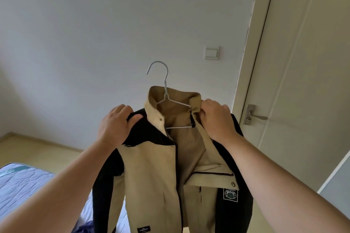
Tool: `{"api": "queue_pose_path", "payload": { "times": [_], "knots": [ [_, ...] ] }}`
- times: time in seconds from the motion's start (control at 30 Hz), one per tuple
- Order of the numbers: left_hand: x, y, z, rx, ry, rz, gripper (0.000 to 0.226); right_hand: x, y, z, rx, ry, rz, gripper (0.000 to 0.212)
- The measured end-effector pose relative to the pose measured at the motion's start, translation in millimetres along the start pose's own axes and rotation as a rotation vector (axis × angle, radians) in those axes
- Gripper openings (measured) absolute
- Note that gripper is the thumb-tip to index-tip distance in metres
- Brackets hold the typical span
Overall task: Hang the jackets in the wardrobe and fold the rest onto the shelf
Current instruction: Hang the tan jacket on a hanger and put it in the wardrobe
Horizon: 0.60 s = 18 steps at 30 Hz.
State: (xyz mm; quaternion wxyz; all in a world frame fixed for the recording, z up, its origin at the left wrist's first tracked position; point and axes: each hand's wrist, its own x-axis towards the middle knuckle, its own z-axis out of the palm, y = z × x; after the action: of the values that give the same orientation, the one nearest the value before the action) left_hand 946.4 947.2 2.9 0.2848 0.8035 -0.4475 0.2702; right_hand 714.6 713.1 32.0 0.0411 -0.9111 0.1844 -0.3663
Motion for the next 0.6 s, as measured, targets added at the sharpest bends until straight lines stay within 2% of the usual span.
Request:
{"api": "queue_pose_path", "payload": {
  "times": [0.13,0.2,0.3,0.5,0.6],
  "knots": [
    [-7.8,-15.8,1.0,-0.024,-0.091,-0.171,0.042,1.8,6.3,-8.0,0.015,0.108,0.02,0.023],
    [-11.3,-15.5,4.5,-0.142,-0.148,-0.257,0.031,2.4,7.4,-10.5,0.027,0.137,0.04,0.023],
    [-13.4,-12.8,3.3,-0.26,-0.154,-0.284,0.017,3.0,9.0,-14.0,0.017,0.141,0.051,0.029],
    [-14.5,-22.3,-6.2,-0.264,-0.216,-0.278,0.02,3.8,22.1,-20.6,-0.029,0.113,0.109,0.021],
    [-14.1,-20.8,-7.5,-0.449,-0.182,-0.405,0.021,4.1,21.0,-25.1,-0.017,0.133,0.113,0.019]
  ]
}}
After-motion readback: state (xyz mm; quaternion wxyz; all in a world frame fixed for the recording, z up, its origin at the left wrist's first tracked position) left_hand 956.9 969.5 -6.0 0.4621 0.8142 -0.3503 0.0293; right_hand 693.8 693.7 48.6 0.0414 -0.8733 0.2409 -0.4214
